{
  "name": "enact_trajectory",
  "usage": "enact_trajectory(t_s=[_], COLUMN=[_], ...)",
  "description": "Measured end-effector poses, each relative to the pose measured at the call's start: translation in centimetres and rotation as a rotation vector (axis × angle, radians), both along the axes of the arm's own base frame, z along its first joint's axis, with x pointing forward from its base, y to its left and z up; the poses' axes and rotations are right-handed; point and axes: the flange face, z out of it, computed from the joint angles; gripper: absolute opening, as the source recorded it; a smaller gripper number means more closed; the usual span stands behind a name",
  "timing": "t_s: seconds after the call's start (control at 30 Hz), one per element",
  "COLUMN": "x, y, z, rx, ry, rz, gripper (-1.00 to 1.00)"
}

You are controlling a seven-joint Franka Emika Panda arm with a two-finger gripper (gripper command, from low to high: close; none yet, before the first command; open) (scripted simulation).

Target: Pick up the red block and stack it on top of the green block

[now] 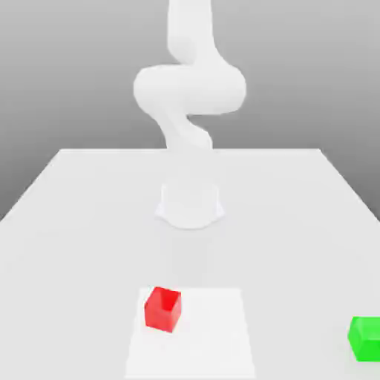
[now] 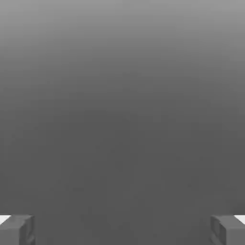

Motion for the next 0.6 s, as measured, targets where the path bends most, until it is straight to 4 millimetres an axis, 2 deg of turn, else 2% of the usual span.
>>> enact_trajectory(t_s=[0.13, 0.2, 0.3, 0.43, 0.6], x=[4.5, 5.7, 6.5, 5.7, 2.1], y=[-1.1, -1.6, -2.3, -3.2, -4.1], z=[-9.9, -14.8, -22.0, -31.3, -42.0], rx=[0.031, 0.045, 0.063, 0.083, 0.104], ry=[0.154, 0.228, 0.335, 0.476, 0.653], rz=[-0.052, -0.078, -0.119, -0.175, -0.253], gripper=[0.0, 0.0, 0.0, 0.0, 0.0])
